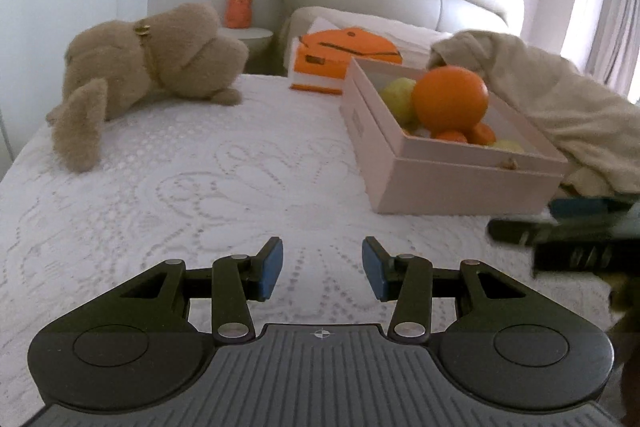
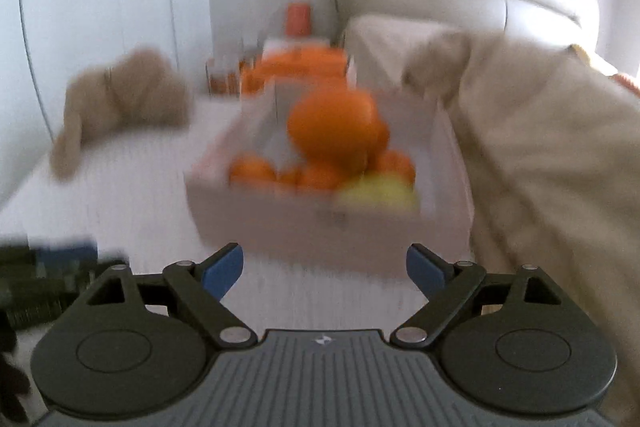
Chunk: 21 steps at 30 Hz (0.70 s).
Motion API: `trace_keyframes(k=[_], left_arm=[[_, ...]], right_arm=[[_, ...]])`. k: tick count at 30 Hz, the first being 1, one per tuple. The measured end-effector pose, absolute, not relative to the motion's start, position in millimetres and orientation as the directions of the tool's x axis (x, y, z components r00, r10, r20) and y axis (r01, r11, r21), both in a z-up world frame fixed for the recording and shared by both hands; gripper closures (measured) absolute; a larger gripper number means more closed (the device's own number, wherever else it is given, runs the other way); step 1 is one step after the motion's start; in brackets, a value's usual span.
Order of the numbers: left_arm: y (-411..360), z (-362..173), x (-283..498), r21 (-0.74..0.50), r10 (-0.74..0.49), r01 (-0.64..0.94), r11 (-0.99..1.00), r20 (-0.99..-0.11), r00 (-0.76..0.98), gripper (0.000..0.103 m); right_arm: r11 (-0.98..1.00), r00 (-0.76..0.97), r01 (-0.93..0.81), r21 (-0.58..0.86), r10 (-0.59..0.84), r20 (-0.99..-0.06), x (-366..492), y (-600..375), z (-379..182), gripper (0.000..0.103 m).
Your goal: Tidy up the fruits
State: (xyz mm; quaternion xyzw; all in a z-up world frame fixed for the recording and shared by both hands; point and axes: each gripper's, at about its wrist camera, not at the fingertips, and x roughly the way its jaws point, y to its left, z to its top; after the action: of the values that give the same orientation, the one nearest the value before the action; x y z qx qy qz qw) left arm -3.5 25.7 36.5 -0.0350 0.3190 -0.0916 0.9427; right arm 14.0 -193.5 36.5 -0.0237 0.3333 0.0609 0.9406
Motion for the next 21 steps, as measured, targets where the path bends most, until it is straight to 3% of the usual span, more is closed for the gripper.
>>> trace_keyframes(k=[8,16,21], left_arm=[[-1,20,-1,-0.012,-0.122,0.143,0.99,-0.598,0.792,0.053],[-7,18,0,-0.009,-0.119,0.141,0.99,-0.594,0.796,0.05],[-8,17,0,-0.001,-0.113,0.14,0.99,-0.593,0.797,0.049]], right_arm=[[0.993,0.725,-0.111,0.026,0.099,-0.681,27,-194,1,0.013],[0.999,0.725,-0.032,0.026,0.041,-0.688,24,-198,-7,0.0],[1.0,0.768,-0.014,0.028,0.029,-0.639,11,-197,-13,0.0]])
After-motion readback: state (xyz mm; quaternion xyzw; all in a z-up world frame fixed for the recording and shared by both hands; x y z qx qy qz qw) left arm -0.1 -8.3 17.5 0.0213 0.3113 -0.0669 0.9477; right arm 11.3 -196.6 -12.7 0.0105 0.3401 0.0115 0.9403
